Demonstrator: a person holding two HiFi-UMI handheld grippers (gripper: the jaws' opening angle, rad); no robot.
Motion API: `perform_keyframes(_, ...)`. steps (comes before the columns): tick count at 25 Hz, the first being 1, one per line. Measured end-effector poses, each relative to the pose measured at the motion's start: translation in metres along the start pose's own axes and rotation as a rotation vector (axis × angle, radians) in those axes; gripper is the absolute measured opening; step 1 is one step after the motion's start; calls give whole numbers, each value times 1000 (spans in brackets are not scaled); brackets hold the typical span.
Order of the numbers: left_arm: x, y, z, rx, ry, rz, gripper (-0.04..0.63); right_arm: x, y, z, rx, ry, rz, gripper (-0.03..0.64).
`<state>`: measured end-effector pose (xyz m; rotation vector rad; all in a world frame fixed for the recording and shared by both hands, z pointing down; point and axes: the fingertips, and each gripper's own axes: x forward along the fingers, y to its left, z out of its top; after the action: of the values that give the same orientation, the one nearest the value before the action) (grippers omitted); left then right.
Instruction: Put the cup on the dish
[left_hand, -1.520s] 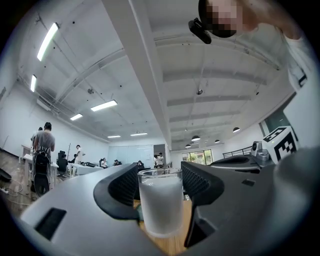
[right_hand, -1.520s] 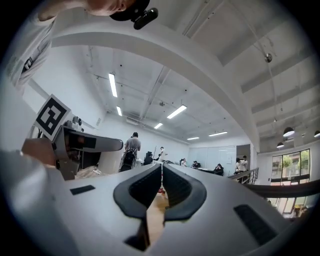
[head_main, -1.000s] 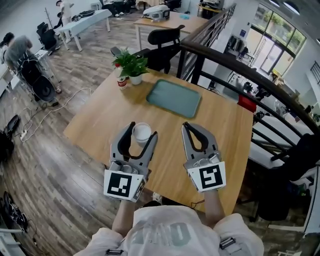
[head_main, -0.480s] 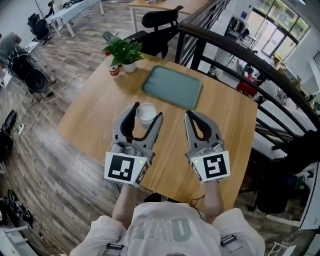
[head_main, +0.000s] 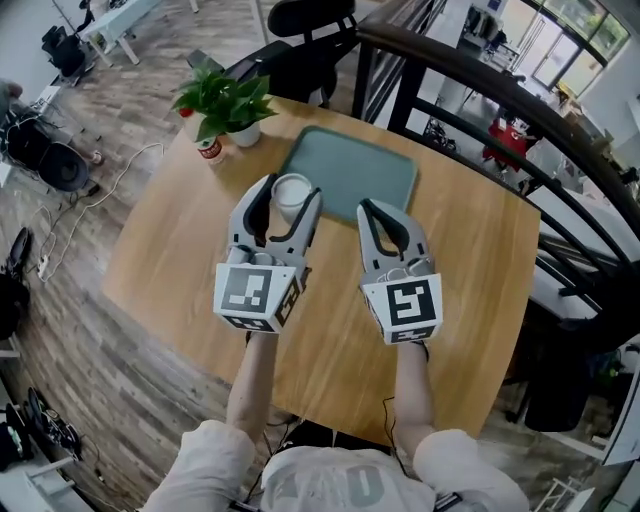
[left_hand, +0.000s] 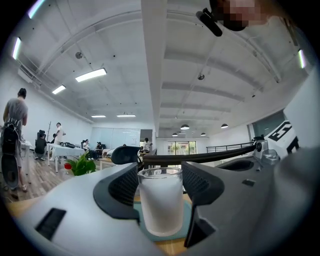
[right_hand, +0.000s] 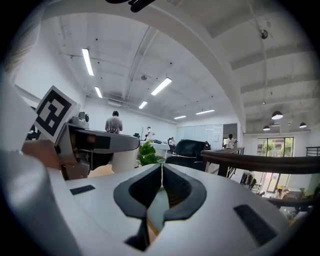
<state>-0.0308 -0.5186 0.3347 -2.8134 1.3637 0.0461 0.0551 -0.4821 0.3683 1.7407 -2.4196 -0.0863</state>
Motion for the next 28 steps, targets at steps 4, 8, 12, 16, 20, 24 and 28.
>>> perform_keyframes(4, 58, 26, -31, -50, 19, -11, 272, 39, -15, -29, -34, 48, -1, 21)
perform_keyframes(8, 112, 51, -65, -12, 80, 1, 272, 76, -24, -54, -38, 76, 3, 21)
perform_keyframes(12, 161, 75, -119, -5, 178, 33, 272, 103, -38, -85, 21, 112, -3, 21)
perform_keyframes(16, 200, 89, -151, -6, 225, 39, 272, 117, -48, -113, 64, 145, 6, 21)
perform_keyframes(20, 235, 103, -168, -22, 244, 67, 273, 128, -55, -134, 94, 143, 19, 21)
perform_keyframes(24, 256, 113, -194, -34, 286, 93, 272, 134, -58, -152, 81, 164, 40, 21)
perform_keyframes(28, 263, 121, -213, -35, 310, 112, 272, 143, -67, -159, 86, 164, 39, 21)
